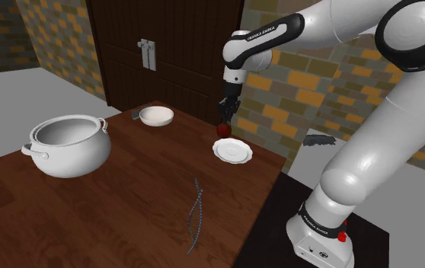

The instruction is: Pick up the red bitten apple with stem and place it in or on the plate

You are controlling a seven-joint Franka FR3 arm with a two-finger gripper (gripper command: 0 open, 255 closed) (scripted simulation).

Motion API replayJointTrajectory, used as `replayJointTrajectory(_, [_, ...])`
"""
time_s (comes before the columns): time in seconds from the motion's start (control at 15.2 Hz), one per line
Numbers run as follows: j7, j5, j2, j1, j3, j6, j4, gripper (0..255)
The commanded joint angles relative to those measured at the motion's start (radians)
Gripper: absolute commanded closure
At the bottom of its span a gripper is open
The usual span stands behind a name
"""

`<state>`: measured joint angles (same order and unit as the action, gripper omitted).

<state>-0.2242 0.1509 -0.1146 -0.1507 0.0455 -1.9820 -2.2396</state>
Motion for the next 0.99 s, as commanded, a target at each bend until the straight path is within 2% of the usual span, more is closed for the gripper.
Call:
replayJointTrajectory(0.0, [-0.048,-0.013,0.002,-0.025,0.029,0.017,0.012,255])
replayJointTrajectory(0.26, [-0.135,-0.035,0.016,-0.071,0.083,0.046,0.045,255])
replayJointTrajectory(0.92, [-0.157,-0.019,0.078,-0.07,0.083,-0.086,-0.028,255])
